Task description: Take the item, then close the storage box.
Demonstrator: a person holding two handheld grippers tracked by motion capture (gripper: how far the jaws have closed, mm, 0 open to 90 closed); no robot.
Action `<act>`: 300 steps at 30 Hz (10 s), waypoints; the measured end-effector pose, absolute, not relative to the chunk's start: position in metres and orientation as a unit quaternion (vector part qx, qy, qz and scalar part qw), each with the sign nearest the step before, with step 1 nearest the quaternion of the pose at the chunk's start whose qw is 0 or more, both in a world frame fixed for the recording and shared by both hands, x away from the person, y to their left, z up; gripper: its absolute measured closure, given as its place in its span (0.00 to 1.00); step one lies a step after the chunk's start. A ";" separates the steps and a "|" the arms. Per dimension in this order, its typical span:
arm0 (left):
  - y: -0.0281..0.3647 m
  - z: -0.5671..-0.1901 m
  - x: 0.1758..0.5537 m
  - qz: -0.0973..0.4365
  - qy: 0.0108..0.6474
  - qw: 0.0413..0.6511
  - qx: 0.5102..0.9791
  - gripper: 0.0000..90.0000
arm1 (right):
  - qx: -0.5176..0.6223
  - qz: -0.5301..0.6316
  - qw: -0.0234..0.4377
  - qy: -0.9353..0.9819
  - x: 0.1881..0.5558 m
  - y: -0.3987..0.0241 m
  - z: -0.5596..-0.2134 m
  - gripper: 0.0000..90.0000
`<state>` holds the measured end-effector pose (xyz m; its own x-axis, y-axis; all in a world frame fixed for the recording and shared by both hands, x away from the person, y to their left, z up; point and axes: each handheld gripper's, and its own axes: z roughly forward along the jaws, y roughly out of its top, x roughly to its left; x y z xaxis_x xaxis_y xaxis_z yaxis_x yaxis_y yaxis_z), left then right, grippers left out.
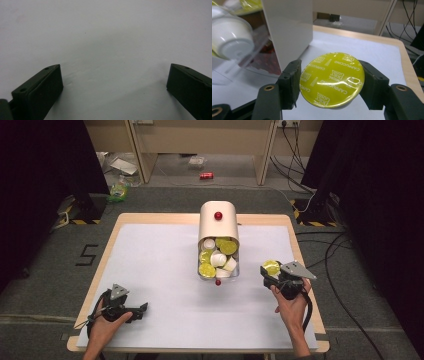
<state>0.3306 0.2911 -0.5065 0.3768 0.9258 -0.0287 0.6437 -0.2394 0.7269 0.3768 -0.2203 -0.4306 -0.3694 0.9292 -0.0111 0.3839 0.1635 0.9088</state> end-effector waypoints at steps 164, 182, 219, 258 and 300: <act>0.291 -0.506 0.331 0.210 0.517 0.336 0.759 0.00 | 0.417 0.494 0.283 0.708 0.323 -0.166 -0.433 0.31; 0.291 -0.506 0.331 0.210 0.517 0.336 0.759 0.00 | 0.402 0.493 0.286 0.717 0.330 -0.151 -0.436 0.31; 0.291 -0.506 0.331 0.210 0.517 0.336 0.758 0.00 | 0.413 0.496 0.304 0.701 0.341 -0.148 -0.436 0.25; 0.291 -0.506 0.331 0.210 0.517 0.336 0.759 0.00 | 0.407 0.515 0.308 0.689 0.357 -0.142 -0.431 0.25; 0.291 -0.506 0.331 0.210 0.517 0.336 0.759 0.00 | 0.415 0.506 0.320 0.685 0.384 -0.140 -0.431 0.23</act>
<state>0.3306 0.2910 -0.5065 0.3766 0.9260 -0.0286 0.6439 -0.2394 0.7267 0.3839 -0.1404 -0.4309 -0.4505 0.8926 -0.0176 0.2450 0.1426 0.9590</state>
